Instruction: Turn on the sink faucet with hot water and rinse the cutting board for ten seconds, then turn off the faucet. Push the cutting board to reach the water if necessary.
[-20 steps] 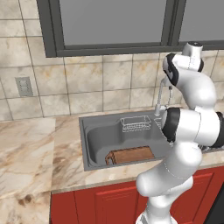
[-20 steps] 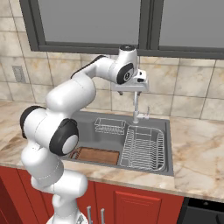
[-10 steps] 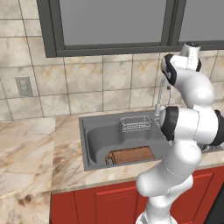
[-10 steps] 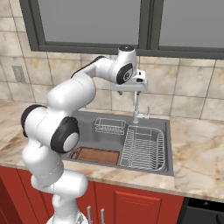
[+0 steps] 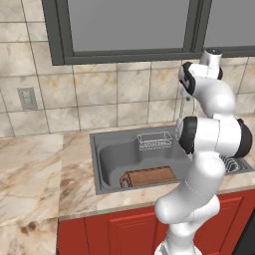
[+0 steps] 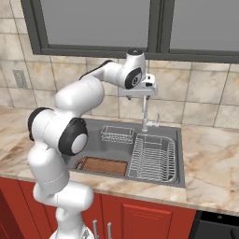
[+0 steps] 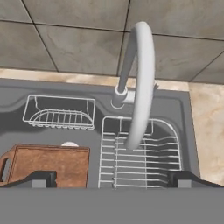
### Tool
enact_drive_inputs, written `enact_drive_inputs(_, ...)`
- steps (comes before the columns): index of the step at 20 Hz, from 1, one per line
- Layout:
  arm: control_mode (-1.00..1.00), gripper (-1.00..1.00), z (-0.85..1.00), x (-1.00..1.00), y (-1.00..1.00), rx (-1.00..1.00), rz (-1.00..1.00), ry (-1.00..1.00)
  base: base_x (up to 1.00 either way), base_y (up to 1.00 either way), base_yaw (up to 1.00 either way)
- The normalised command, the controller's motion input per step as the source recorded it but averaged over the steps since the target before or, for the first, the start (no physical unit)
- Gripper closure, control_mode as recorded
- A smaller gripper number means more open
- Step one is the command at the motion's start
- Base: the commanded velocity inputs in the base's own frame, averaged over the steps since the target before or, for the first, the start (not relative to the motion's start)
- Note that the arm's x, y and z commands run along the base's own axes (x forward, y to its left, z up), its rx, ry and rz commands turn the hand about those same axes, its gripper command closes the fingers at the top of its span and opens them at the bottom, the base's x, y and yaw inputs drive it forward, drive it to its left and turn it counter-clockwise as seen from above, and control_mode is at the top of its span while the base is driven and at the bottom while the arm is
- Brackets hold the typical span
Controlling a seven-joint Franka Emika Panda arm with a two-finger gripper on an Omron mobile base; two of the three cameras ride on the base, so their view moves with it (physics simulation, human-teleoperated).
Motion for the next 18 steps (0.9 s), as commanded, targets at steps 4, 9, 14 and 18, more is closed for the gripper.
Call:
enact_drive_inputs(4,-1.0,-1.0,0.0,0.24,0.0,0.01,0.0,0.0,0.0,0.0,0.0)
enact_drive_inputs(9,-1.0,-1.0,0.0,0.15,-0.01,0.0,0.0,0.0,0.0,0.0,0.0)
enact_drive_inputs(14,-1.0,-1.0,0.0,0.09,-0.08,0.02,0.0,0.0,0.0,0.0,0.0)
enact_drive_inputs(18,-1.0,-1.0,0.0,0.11,-0.09,0.01,0.0,0.0,0.0,0.0,0.0)
